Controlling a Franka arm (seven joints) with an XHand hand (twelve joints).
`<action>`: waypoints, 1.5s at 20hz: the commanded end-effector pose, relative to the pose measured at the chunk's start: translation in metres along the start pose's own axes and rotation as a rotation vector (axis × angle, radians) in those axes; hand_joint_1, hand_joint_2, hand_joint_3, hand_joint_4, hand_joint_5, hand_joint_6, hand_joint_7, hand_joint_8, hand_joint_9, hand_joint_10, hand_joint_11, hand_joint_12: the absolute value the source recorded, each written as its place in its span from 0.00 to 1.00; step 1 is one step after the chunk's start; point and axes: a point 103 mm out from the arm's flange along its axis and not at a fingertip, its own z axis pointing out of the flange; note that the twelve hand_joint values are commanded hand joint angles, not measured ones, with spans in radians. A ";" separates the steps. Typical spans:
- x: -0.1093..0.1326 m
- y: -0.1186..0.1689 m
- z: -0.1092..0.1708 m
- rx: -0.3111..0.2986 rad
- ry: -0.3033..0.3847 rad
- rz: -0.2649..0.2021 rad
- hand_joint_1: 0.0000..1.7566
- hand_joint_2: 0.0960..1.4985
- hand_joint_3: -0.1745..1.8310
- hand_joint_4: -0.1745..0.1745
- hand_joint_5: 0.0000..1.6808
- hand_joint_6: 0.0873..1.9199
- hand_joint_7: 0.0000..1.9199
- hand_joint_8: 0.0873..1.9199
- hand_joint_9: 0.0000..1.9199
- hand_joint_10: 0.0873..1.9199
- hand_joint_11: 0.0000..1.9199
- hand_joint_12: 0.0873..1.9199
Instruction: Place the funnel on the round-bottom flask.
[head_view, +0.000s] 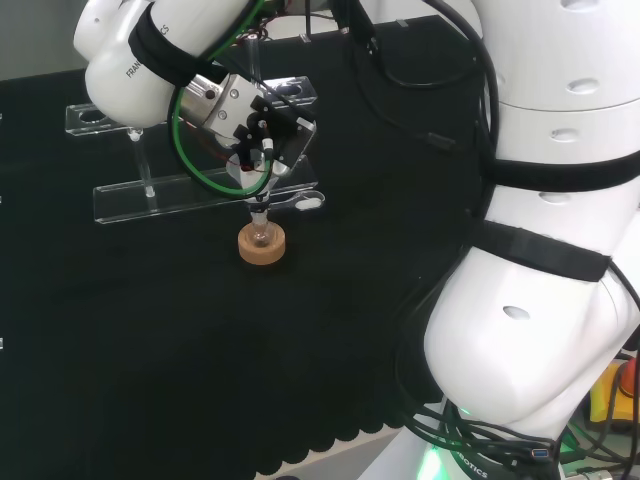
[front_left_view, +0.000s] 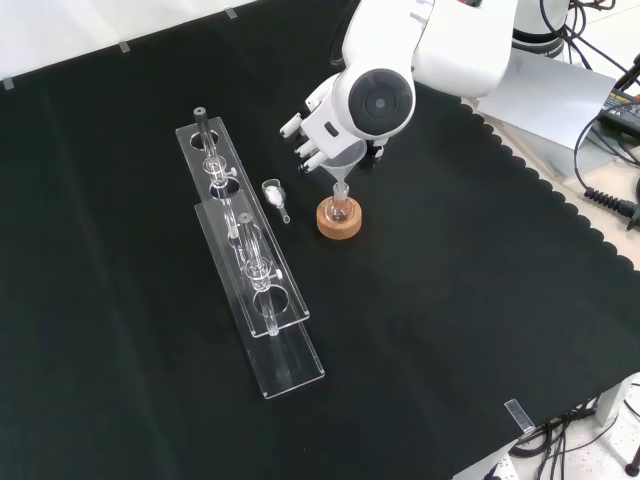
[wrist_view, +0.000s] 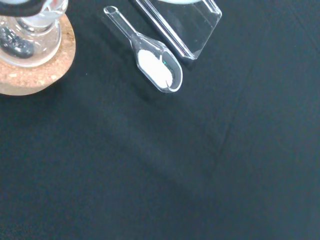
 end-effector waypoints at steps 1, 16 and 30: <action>0.002 -0.001 0.001 0.008 0.000 -0.004 0.39 0.44 0.32 0.40 0.27 0.35 0.41 0.40 0.62 0.29 0.32 0.63; 0.004 0.000 0.000 -0.011 -0.029 0.026 0.38 0.44 0.32 0.37 0.22 0.23 0.32 0.41 0.53 0.31 0.30 0.64; 0.009 -0.003 0.007 0.002 0.027 0.007 0.36 0.43 0.32 0.35 0.18 0.10 0.23 0.40 0.43 0.31 0.29 0.65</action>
